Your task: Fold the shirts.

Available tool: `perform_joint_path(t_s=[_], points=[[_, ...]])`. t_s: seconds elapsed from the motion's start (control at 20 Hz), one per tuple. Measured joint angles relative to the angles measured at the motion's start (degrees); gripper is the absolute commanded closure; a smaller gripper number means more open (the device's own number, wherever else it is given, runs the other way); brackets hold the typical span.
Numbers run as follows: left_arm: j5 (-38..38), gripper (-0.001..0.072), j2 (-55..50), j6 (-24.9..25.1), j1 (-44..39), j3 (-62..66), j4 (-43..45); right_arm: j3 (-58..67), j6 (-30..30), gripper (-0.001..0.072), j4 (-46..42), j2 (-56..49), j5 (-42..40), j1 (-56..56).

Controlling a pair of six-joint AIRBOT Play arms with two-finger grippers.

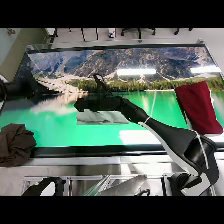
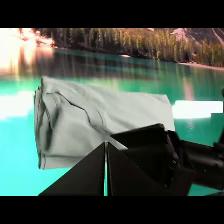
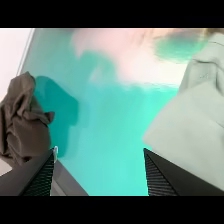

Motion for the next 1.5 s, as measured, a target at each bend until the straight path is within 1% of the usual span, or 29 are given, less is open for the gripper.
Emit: perform_joint_path(t_s=[0.1,0.3,0.35,0.4,0.55,0.65,0.75,0.95,1.1,1.15,1.2,1.25,1.3,1.35,1.5], points=[[-1.68,0.0694,4.48,0.48,0.66,-5.07,-0.09,0.04,0.7,0.0107,-1.42,0.9,-3.26,-2.43],[-3.82,0.0694,10.99,1.07,1.16,-11.3,-0.13,0.11,1.81,0.0101,-8.28,7.87,-16.98,-14.67],[-3.93,0.0694,12.28,1.11,1.2,-12.33,-0.13,0.04,2.49,0.0017,-10.78,9.53,-21.05,-18.32],[-4.02,0.0694,13.29,1.27,1.25,-13.03,-0.13,-0.22,3.19,-0.0005,-13.09,10.64,-24.68,-21.53],[-3.69,0.0694,16.2,1.25,1.29,-14.19,-0.15,-3.34,4.22,-0.0004,-18.03,11.78,-33.9,-29.64],[-3.43,0.0694,18.21,0.81,1.29,-14.51,-0.2,-6.16,3.8,-0.0003,-18.71,10.54,-36.83,-32.52],[-3.41,0.0694,19.93,0.28,1.29,-14.67,-0.2,-8.04,1.79,-0.0001,-17.16,7.56,-38.45,-33.99],[-3.34,0.0694,22.51,-0.24,1.29,-14.82,-0.2,-9.46,-3.26,0.0008,-7.82,-0.24,-39.47,-34.73],[-2.97,0.0694,23.41,-0.26,1.29,-14.82,-0.2,-9.79,-5.2,0.0018,-3.76,-4.59,-38.82,-33.38],[-2.69,0.0694,23.56,-0.28,1.29,-14.82,-0.17,-9.84,-5.51,0.0141,-2.54,-5.57,-38.6,-32.7],[-2.32,0.0694,23.65,-0.33,1.29,-14.82,-0.17,-9.84,-5.86,0.0309,-1.92,-6.27,-38.18,-31.91],[-1.97,0.0694,23.76,-0.44,1.29,-14.82,-0.17,-9.88,-6.01,0.0402,-1.53,-6.93,-37.83,-31.21],[-1.7,0.0694,23.8,-0.48,1.29,-14.82,-0.17,-9.88,-6.1,0.0562,-1.44,-7.3,-37.09,-30.53],[-1.38,0.0694,23.82,-0.48,1.29,-14.82,-0.15,-9.84,-6.25,0.0692,-1.09,-7.56,-36.28,-30.01],[-0.72,0.0694,23.89,-0.48,1.29,-14.82,-0.15,-8.96,-6.29,0.0693,-0.44,-7.67,-35.52,-29.05]])
